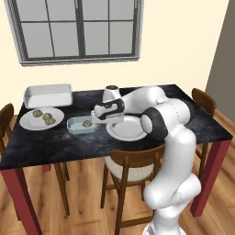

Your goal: Place two dumplings into each of the tupperware containers and then place the containers in the fridge.

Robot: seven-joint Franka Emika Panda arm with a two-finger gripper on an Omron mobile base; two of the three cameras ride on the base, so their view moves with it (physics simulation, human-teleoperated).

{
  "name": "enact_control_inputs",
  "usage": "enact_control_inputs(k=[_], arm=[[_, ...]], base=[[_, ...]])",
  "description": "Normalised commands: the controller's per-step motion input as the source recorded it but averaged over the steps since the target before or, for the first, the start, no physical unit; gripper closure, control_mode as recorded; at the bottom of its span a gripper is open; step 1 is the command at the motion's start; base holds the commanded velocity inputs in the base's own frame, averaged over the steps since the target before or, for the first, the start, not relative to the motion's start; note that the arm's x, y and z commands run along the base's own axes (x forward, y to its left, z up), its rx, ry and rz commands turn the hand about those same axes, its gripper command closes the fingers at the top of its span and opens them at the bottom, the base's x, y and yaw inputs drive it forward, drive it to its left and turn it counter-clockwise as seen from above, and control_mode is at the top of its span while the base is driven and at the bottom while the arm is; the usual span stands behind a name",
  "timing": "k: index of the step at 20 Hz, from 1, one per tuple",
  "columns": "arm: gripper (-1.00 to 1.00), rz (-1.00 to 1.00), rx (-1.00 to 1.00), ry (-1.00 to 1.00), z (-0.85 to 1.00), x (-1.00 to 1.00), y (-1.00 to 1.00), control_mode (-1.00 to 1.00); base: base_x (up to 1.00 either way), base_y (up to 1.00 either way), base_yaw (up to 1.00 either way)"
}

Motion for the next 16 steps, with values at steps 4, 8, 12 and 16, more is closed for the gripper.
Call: enact_control_inputs(k=[4,8,12,16], arm=[[-1.0,-0.01,0.0,0.17,0.35,-0.76,-0.64,-1.0],[-1.0,0.0,0.0,0.24,0.51,-0.64,-0.62,-1.0],[-1.0,-0.02,0.0,0.24,0.46,-0.68,-0.44,-1.0],[-1.0,-0.06,-0.01,0.18,0.3,-0.84,-0.38,-1.0]], base=[[0.0,0.0,0.0],[0.0,0.0,0.0],[0.0,0.0,0.0],[0.0,0.0,0.0]])
